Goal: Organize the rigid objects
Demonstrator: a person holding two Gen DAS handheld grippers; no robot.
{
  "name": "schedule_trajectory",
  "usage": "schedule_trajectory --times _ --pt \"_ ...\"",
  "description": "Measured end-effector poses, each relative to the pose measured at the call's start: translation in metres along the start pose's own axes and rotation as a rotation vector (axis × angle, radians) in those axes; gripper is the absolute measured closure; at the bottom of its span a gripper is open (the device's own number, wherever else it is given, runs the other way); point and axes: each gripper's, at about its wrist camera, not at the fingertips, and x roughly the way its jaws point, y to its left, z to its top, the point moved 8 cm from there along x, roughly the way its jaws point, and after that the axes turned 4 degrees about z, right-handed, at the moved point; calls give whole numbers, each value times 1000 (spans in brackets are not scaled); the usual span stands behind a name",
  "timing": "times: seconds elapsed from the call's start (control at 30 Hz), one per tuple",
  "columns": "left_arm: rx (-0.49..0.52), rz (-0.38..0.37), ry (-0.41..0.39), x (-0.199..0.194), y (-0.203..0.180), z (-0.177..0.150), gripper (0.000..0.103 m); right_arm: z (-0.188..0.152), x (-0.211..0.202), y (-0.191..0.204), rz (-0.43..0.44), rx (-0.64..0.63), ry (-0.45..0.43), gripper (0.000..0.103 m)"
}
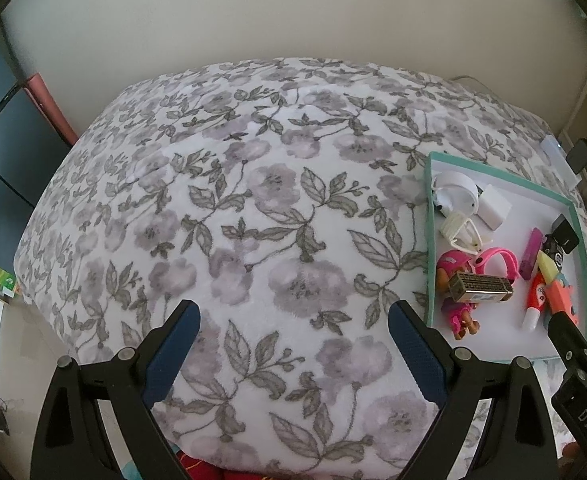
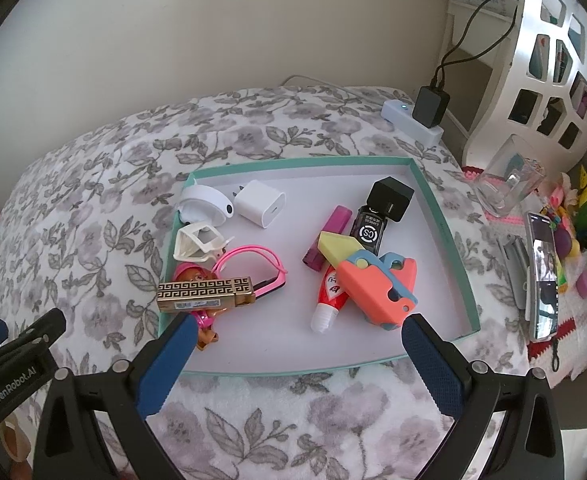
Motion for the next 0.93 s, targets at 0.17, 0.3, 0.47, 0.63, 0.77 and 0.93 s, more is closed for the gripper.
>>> schedule_trajectory --times 0.17,0.3,0.47,0.63,0.77,0.93 --pt "2 2 -1 0 1 0 8 0 0 0 1 -1 1 0" --pt "4 5 -2 0 1 0 8 -1 0 1 1 -1 1 0" --pt "-6 8 5 1 1 -1 8 0 1 0 0 1 1 0" --pt "-5 9 5 1 2 -1 8 -1 1 0 2 0 2 0" --pt "-8 15 9 2 3 -1 8 -1 1 1 3 1 4 0" --pt "-10 16 -10 -1 3 1 8 -3 2 1 6 -1 7 0"
